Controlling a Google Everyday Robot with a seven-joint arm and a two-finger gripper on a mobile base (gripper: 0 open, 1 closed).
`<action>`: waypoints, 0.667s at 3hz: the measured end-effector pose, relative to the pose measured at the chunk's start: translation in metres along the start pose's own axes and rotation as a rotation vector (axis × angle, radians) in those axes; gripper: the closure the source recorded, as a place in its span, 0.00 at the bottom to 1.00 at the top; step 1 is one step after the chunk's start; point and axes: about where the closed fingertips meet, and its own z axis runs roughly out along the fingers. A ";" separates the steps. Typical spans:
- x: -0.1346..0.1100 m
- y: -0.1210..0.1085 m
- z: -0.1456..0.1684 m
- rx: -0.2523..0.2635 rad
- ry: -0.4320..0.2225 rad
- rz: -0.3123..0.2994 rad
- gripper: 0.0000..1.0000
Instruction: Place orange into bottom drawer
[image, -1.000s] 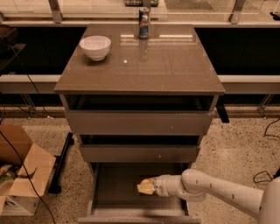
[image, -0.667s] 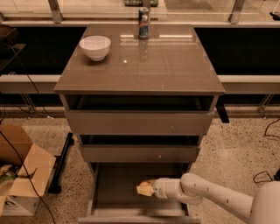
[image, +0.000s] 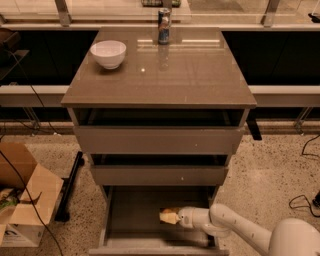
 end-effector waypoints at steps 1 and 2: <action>-0.001 0.004 0.002 -0.001 0.002 -0.007 1.00; 0.020 -0.006 0.025 0.022 0.045 0.006 1.00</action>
Offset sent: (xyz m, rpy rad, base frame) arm -0.0078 0.0345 -0.0650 -0.0976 0.0658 0.0204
